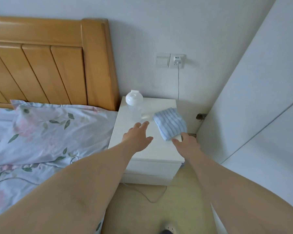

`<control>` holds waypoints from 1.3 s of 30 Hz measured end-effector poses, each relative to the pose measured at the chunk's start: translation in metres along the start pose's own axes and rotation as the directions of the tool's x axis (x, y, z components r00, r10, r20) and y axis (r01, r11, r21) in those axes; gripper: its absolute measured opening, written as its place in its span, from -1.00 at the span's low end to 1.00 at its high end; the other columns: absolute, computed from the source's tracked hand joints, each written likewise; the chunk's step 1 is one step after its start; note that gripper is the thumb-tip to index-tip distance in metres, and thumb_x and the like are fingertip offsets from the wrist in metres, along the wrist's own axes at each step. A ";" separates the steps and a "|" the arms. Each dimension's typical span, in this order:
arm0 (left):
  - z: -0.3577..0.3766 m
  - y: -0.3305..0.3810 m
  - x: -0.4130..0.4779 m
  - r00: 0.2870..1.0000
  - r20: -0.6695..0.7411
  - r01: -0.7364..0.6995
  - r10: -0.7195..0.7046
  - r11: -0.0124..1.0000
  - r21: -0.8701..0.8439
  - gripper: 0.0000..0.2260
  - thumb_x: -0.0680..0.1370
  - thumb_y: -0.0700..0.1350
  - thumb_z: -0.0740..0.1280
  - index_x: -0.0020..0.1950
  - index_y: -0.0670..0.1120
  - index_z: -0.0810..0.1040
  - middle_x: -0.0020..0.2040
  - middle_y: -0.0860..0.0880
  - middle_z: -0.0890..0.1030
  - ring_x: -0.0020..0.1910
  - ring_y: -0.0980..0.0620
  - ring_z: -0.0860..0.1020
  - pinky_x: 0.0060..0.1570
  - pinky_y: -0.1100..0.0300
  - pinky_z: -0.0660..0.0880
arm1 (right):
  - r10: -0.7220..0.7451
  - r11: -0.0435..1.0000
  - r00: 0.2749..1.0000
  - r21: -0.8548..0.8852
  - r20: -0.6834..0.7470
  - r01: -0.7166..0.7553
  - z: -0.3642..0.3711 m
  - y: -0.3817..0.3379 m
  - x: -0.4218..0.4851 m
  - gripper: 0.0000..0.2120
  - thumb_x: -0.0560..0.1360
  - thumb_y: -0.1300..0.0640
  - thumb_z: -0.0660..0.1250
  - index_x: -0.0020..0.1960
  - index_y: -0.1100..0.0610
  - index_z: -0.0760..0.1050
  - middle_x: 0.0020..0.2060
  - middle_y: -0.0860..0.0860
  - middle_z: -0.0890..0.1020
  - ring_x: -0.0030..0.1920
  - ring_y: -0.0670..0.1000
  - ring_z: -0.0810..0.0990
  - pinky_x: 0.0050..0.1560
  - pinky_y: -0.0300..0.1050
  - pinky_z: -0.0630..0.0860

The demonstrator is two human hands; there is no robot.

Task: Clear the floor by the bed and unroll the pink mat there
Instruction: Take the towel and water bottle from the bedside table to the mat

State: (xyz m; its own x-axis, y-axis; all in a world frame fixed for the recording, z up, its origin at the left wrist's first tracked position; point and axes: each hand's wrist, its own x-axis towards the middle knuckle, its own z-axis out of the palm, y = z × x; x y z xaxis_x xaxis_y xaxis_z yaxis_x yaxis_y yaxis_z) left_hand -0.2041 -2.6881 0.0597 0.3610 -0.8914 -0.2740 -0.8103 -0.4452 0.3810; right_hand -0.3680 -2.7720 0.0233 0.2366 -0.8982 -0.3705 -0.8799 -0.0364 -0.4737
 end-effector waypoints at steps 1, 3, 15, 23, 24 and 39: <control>0.005 0.004 0.012 1.000 0.014 0.022 -0.022 1.000 -0.021 -0.46 0.59 0.03 0.20 0.52 0.02 0.06 0.44 -0.03 0.26 0.28 -0.12 0.43 0.17 -0.02 0.45 | 0.007 1.000 1.000 0.000 0.015 -0.007 0.002 0.004 0.012 -0.68 0.50 -0.14 0.12 0.12 0.04 0.33 -0.05 0.03 0.34 0.00 0.11 0.37 0.18 0.10 0.39; 0.016 0.015 0.041 0.996 0.038 0.086 -0.083 0.994 -0.071 -0.43 0.59 0.01 0.21 0.52 -0.03 0.03 0.41 -0.04 0.31 0.25 -0.12 0.46 0.10 0.02 0.46 | 0.018 1.000 0.999 -0.006 0.043 -0.018 0.001 0.012 0.040 -0.60 0.52 -0.10 0.11 0.28 0.07 0.35 -0.03 0.04 0.39 0.10 0.15 0.44 0.20 0.10 0.40; 0.100 0.061 0.215 0.853 0.260 0.520 -0.452 0.775 -0.358 -0.46 0.58 -0.05 0.23 0.49 -0.12 0.09 0.17 -0.08 0.39 -0.01 -0.10 0.45 -0.08 0.10 0.41 | 0.055 0.998 0.959 -0.040 0.278 -0.045 0.014 0.063 0.216 -0.50 0.57 0.01 0.10 0.50 -0.03 0.16 0.42 0.07 0.30 0.30 0.18 0.41 0.29 0.12 0.40; 0.146 0.057 0.268 0.671 0.427 0.700 -0.607 0.326 -0.636 -0.17 0.52 0.07 0.35 0.56 0.01 -0.17 0.56 -0.01 0.03 0.49 -0.14 0.20 0.39 -0.09 0.26 | -0.145 0.980 0.899 -0.068 0.414 0.190 0.048 0.060 0.279 -0.52 0.55 0.03 0.17 0.43 0.13 0.23 0.51 0.02 0.12 0.45 0.10 0.22 0.32 0.05 0.35; 0.149 0.055 0.272 0.658 0.436 0.691 -0.614 0.262 -0.673 -0.18 0.52 0.06 0.36 0.56 0.01 -0.15 0.55 -0.04 0.09 0.48 -0.15 0.22 0.39 -0.10 0.26 | -0.152 0.982 0.886 -0.032 0.438 0.185 0.052 0.060 0.283 -0.51 0.54 0.05 0.19 0.43 0.15 0.22 0.49 0.03 0.15 0.46 0.09 0.21 0.33 0.05 0.34; 0.113 0.066 0.270 0.624 0.505 0.621 -0.596 -0.014 -0.784 -0.86 0.49 -0.18 0.38 -0.01 -0.19 0.51 -0.03 -0.15 0.58 0.01 -0.16 0.55 0.16 -0.02 0.50 | -0.145 0.989 0.843 0.076 0.519 0.123 0.020 0.043 0.274 -0.57 0.54 0.27 0.12 0.38 0.05 0.39 0.29 0.06 0.46 0.28 0.13 0.44 0.20 -0.08 0.40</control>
State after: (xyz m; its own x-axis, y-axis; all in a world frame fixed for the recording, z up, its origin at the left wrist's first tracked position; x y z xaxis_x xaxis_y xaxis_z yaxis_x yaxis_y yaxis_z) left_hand -0.2125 -2.9488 -0.0884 0.4751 -0.2483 -0.8442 0.5971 -0.6137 0.5166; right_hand -0.3326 -3.0108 -0.1143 0.5404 -0.5244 -0.6580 -0.8102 -0.1136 -0.5750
